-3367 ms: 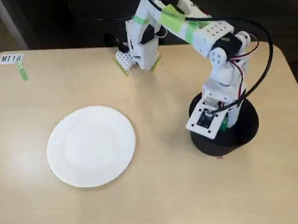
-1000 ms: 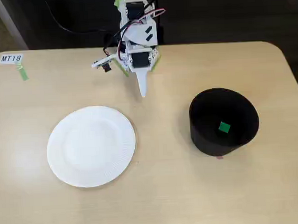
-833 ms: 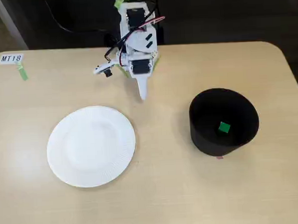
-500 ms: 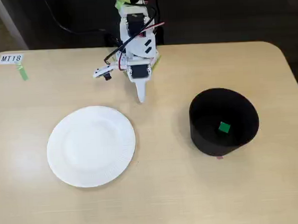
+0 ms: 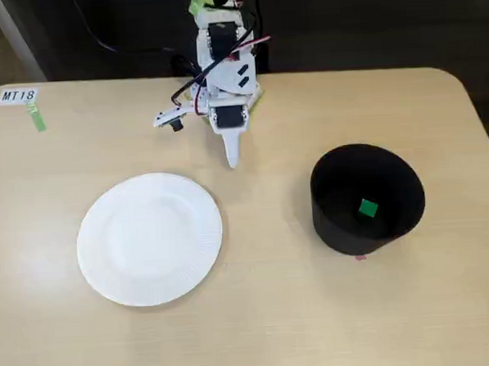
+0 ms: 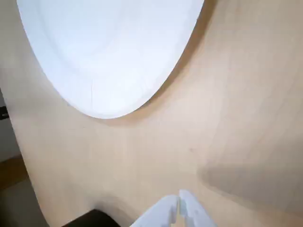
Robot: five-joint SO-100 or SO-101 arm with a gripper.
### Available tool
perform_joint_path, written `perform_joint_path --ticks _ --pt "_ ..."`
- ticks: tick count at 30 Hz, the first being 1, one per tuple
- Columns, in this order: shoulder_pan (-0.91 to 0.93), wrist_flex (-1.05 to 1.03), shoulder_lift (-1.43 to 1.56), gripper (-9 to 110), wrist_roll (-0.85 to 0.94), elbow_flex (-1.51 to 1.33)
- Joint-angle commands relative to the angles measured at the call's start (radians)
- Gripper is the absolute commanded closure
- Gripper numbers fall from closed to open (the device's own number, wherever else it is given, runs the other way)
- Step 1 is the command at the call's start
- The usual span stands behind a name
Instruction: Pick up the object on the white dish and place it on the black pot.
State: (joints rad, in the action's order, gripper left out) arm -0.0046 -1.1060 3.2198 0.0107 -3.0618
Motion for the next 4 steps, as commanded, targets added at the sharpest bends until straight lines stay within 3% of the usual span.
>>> perform_joint_path --ticks 1,4 --pt "0.008 0.011 0.11 101 0.008 0.003" --pt "0.008 0.011 0.11 101 0.008 0.003"
